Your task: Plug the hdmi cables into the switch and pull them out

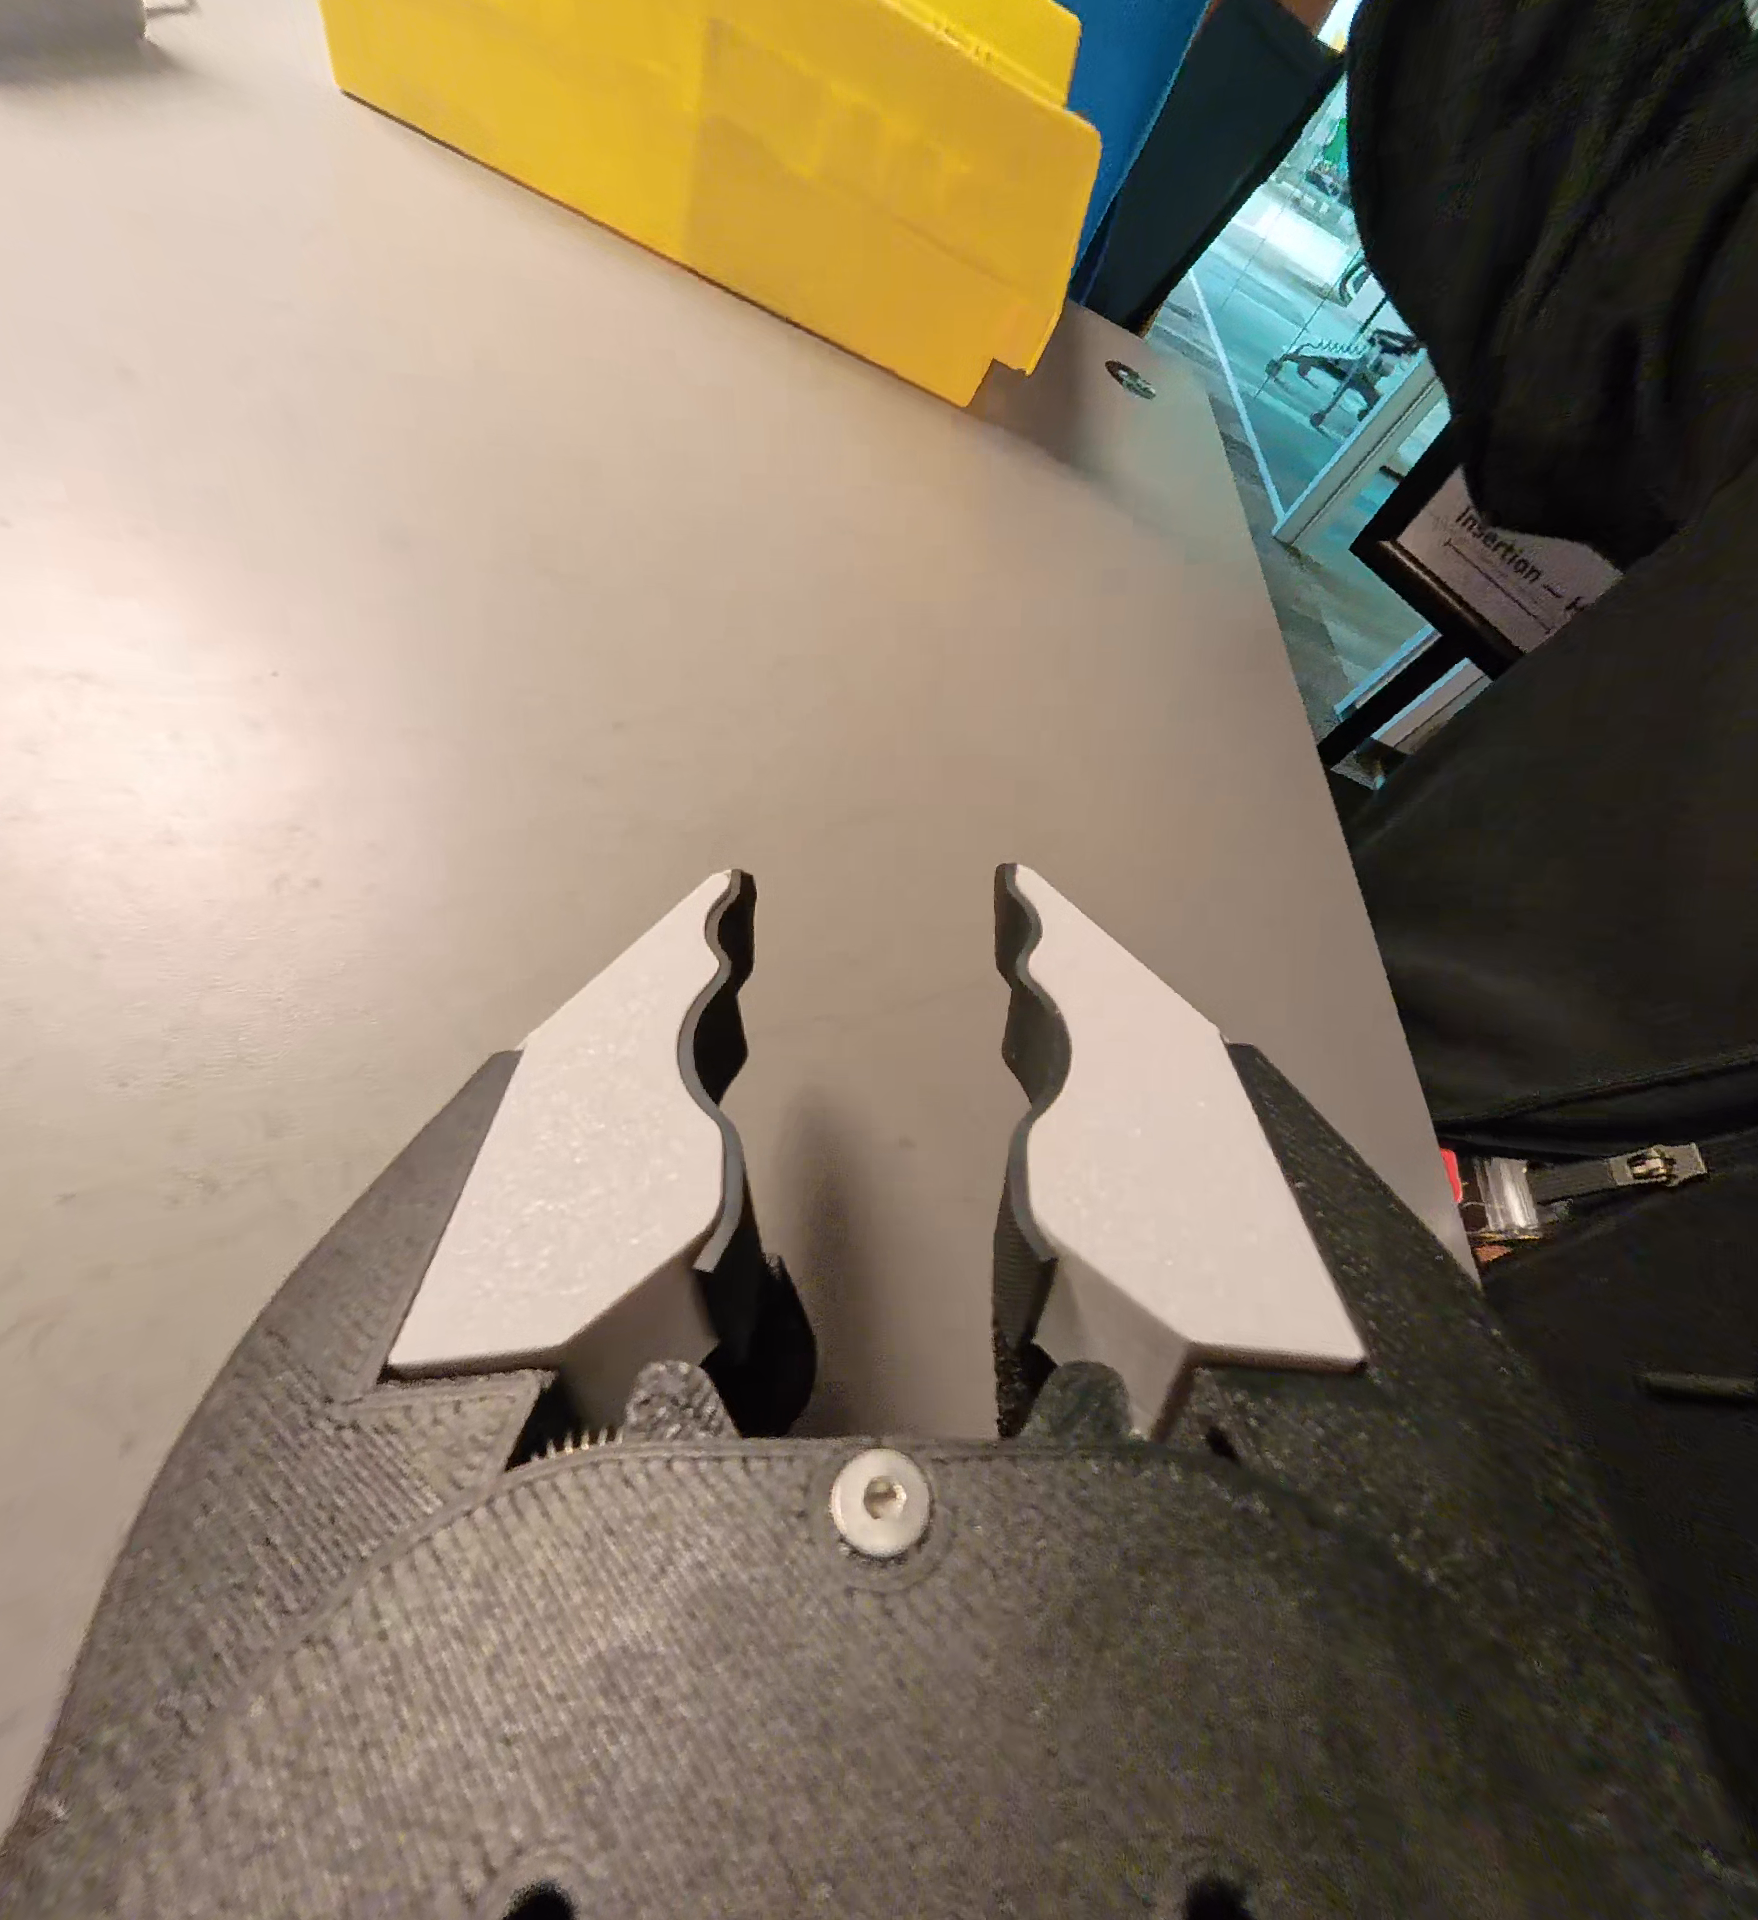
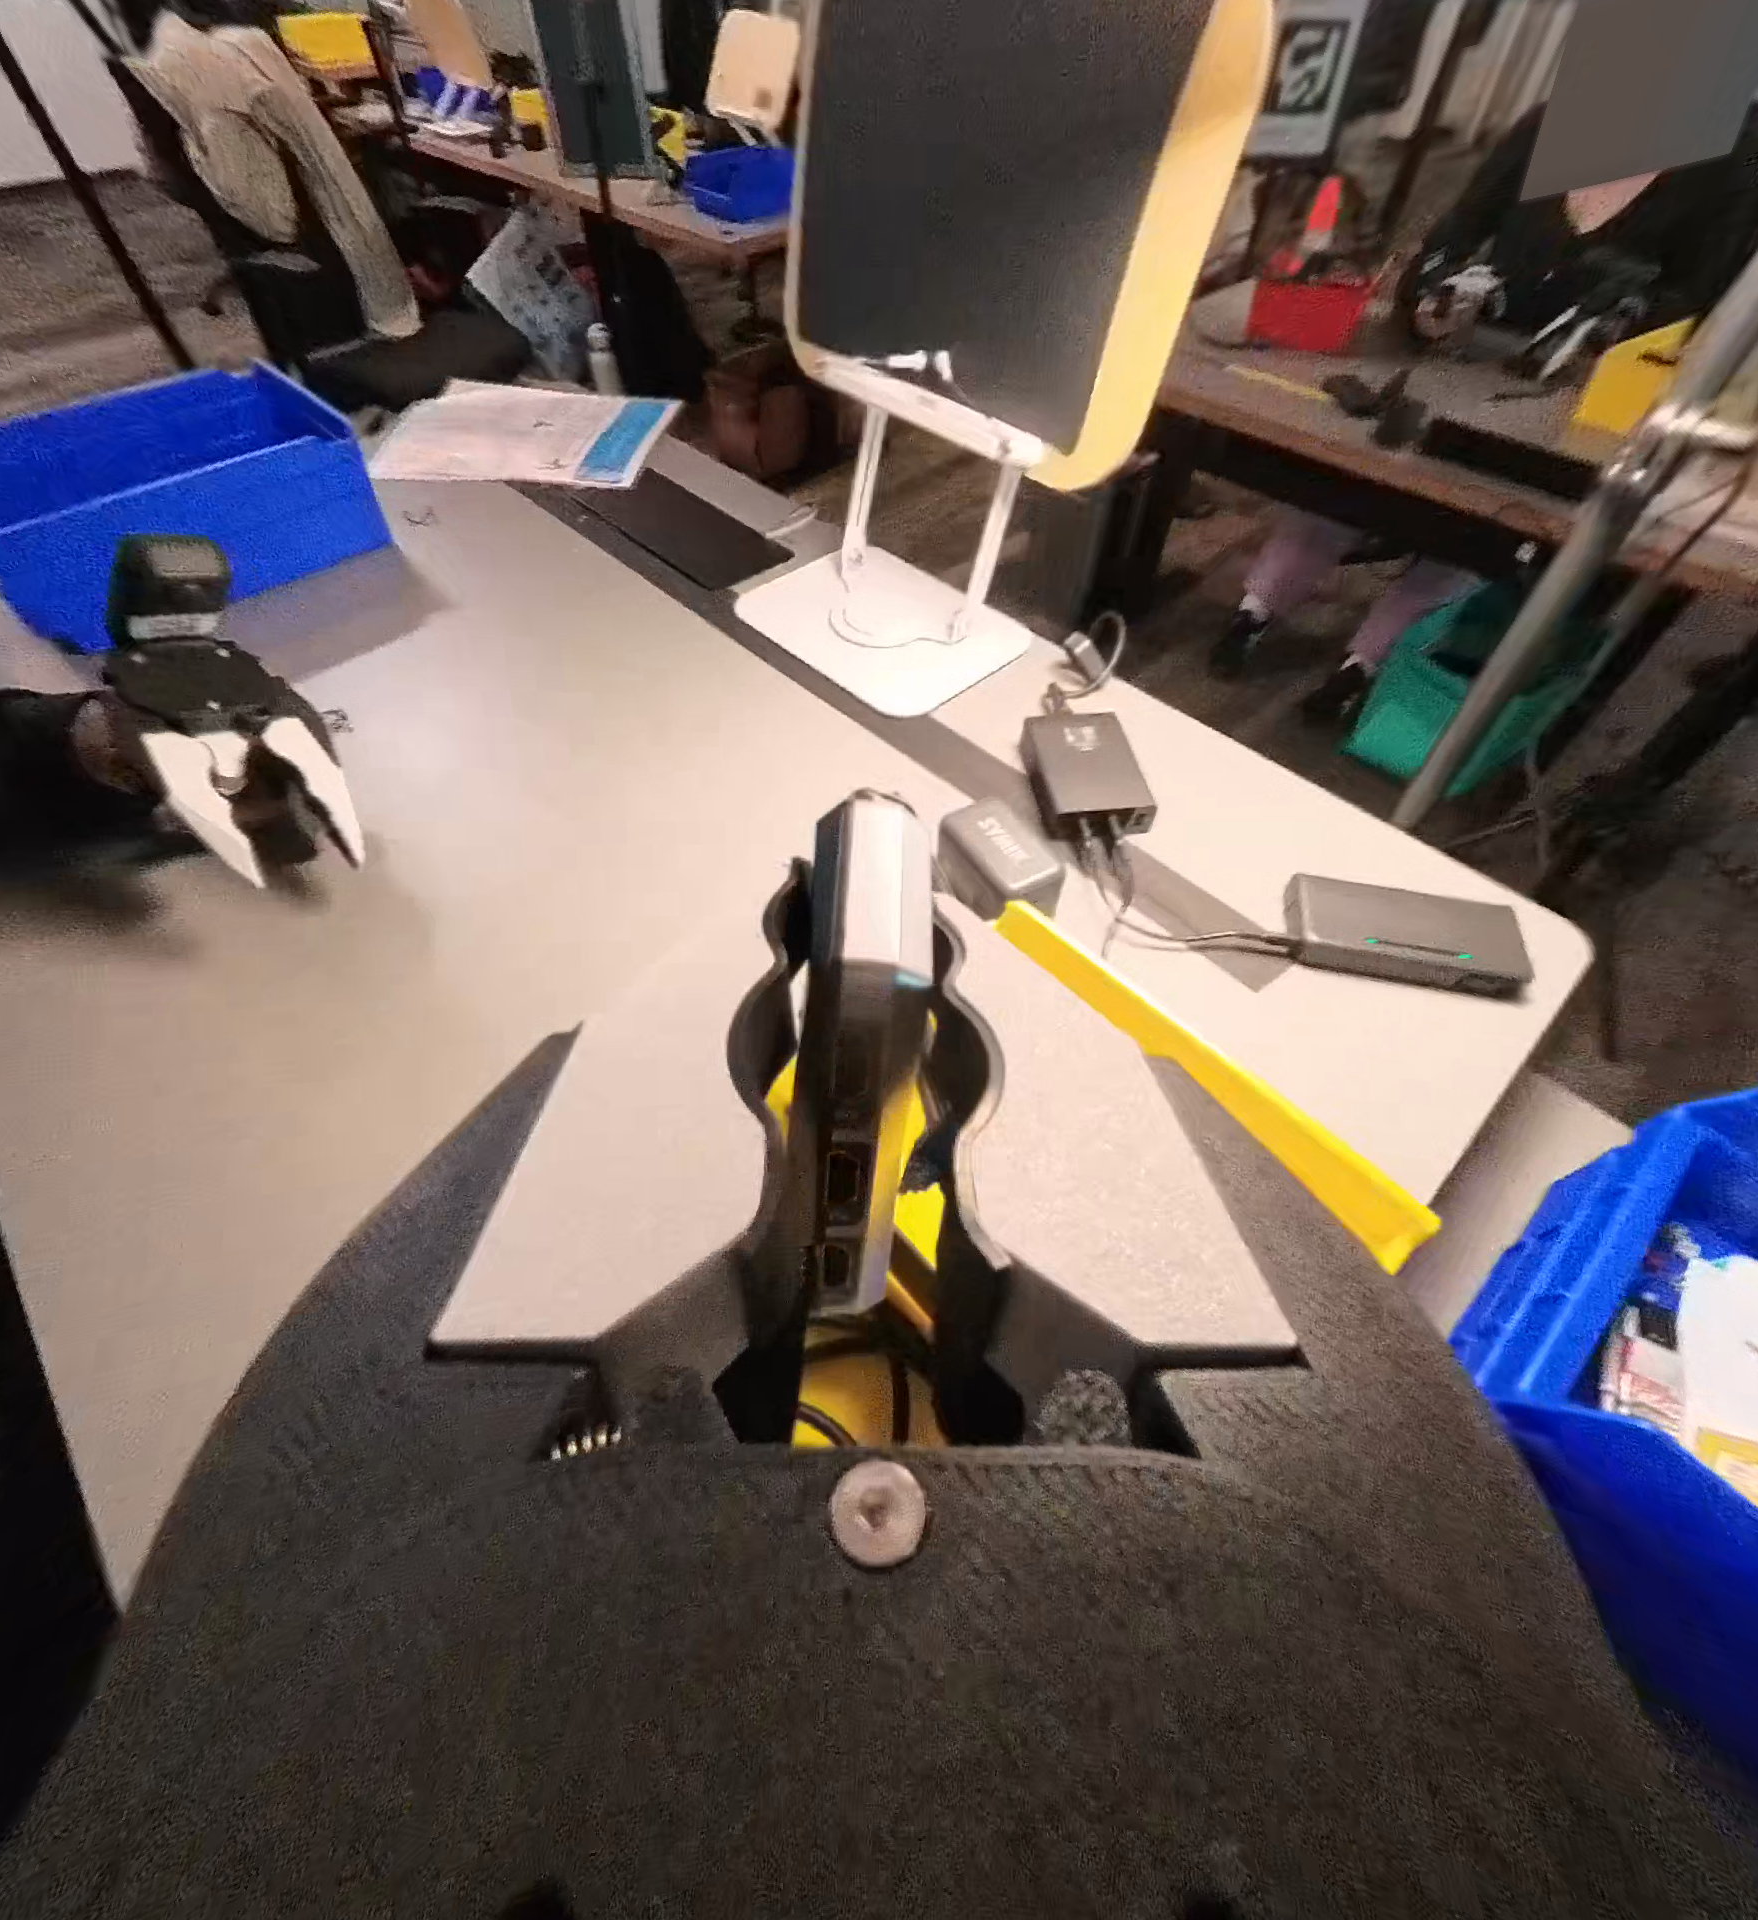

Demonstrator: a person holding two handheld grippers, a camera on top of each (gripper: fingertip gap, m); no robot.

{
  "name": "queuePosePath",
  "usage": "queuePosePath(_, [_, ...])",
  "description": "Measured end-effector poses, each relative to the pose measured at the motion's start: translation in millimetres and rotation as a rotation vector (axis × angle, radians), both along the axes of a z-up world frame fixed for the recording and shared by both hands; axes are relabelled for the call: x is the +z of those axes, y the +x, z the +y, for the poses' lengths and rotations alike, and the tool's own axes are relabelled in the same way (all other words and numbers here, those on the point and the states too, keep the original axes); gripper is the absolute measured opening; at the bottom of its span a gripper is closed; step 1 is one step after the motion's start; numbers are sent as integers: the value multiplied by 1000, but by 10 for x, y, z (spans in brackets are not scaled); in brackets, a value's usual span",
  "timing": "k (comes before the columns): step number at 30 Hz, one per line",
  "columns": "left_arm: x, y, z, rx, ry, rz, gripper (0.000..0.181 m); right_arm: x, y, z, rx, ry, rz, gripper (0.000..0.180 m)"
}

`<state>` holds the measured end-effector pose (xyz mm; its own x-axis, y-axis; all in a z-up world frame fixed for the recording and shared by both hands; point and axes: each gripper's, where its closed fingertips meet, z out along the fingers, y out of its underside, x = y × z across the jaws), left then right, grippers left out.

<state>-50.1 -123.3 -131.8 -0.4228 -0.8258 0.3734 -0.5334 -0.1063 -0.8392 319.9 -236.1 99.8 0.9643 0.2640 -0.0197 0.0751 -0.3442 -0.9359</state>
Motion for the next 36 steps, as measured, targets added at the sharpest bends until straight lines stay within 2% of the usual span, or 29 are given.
queuePosePath(4, [6,24,6,0,-18,4,47,-428,394,127,36,-87,55,20])
queuePosePath(9, [-1,38,29,10,-35,14,47,-1048,761,317,-25,-257,28,20])
queuePosePath(18, [8,52,64,15,-101,34,47,-1597,1035,560,-173,-441,34,23])
queuePosePath(20, [11,50,62,14,-100,32,46,-1717,1125,565,-224,-488,-30,30])
queuePosePath(22, [16,47,60,13,-99,28,46,-1835,1203,531,-262,-551,-139,47])
queuePosePath(27, [37,41,69,19,-97,13,47,-1701,1248,477,-286,-549,-352,82])
queuePosePath(28, [43,40,73,23,-95,7,47,-1642,1229,461,-288,-534,-368,84])
queuePosePath(32, [60,51,105,48,-79,-13,53,-1393,1074,394,-312,-450,-395,84])
queuePosePath(36, [193,109,174,116,-76,-100,58,-1078,413,455,-263,-291,-365,75])
